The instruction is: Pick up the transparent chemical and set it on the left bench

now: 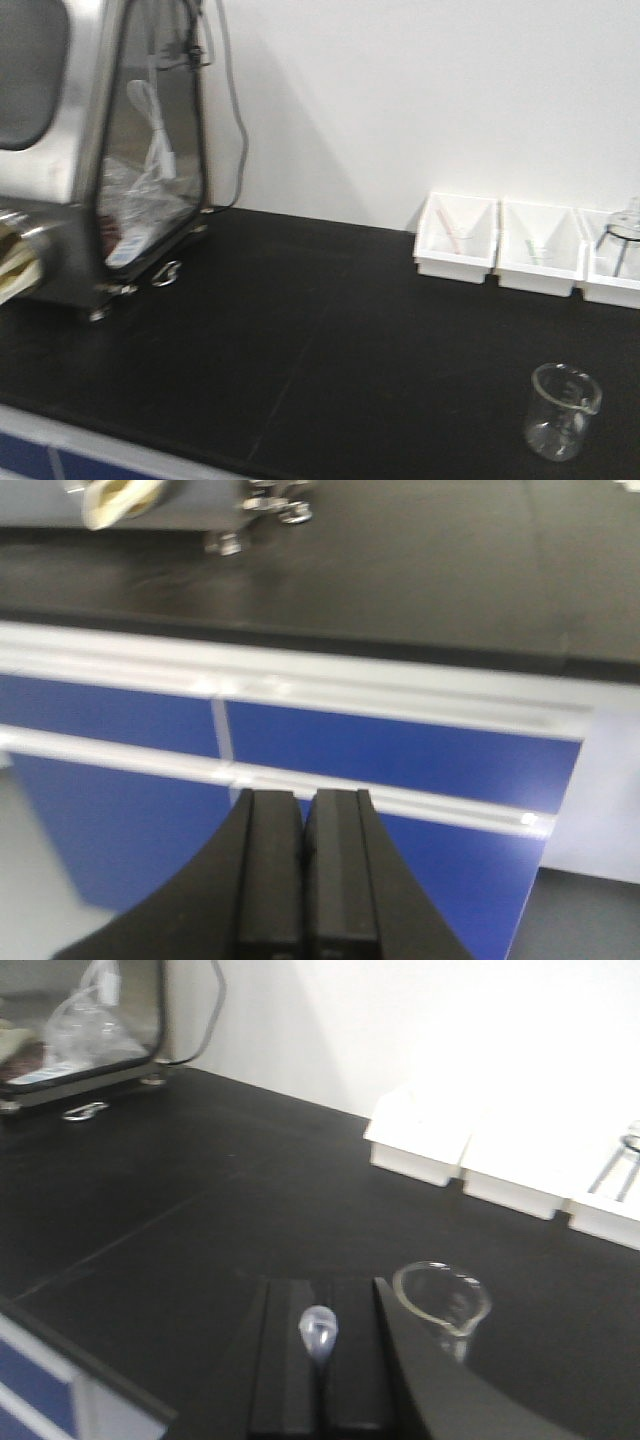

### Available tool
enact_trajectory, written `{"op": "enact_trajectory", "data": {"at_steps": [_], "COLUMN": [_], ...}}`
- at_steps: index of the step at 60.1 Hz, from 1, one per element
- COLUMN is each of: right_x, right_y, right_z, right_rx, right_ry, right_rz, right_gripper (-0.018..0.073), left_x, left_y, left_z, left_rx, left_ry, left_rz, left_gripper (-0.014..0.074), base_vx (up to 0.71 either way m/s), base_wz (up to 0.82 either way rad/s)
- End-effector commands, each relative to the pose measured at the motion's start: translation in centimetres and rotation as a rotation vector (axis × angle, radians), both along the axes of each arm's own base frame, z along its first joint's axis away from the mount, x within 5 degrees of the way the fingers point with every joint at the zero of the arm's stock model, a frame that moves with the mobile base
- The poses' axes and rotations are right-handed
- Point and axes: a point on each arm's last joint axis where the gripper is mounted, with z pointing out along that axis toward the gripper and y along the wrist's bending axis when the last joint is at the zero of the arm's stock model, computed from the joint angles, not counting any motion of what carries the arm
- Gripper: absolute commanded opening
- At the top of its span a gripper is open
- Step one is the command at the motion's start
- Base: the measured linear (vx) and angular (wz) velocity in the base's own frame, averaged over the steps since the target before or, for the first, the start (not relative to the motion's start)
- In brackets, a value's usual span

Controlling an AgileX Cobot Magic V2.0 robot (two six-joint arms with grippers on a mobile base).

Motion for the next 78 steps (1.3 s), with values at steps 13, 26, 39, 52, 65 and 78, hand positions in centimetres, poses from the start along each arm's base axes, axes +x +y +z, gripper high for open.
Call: {"op": "enact_trajectory", "data": {"at_steps": [13, 26, 39, 52, 65, 78], "right_x": [0.01, 0.01, 0.01, 0.01, 0.01, 0.01], "right_y": [0.19, 0.19, 0.19, 0.19, 0.19, 0.19], "right_z": [1.68, 1.68, 1.68, 1.68, 1.68, 1.68], "right_rx": [0.008, 0.008, 0.008, 0.008, 0.008, 0.007], "right_ry": [-0.104, -0.104, -0.104, -0.104, -0.104, -0.104], "right_rz": [0.022, 0.022, 0.022, 0.022, 0.022, 0.022], "right_gripper": [-0.0001, -0.0001, -0.0001, -0.0001, -0.0001, -0.0001], "left_x": [-0.15, -0.15, -0.15, -0.15, -0.15, -0.15], "left_y": [0.02, 0.02, 0.02, 0.02, 0.02, 0.02], "left_z": [0.27, 0.27, 0.27, 0.27, 0.27, 0.27], "left_rx": [-0.014, -0.014, -0.014, -0.014, -0.014, -0.014], "left_ry": [-0.081, -0.081, -0.081, -0.081, -0.081, -0.081], "left_rz": [-0.001, -0.001, -0.001, -0.001, -0.001, -0.001], "left_gripper": [-0.0003, -0.0003, -0.0003, -0.0003, -0.0003, -0.0003], "base_vx": [0.30, 0.27, 0.23, 0.17, 0.10, 0.03], "base_wz": [-0.53, -0.52, -0.34, -0.15, -0.07, -0.04]}}
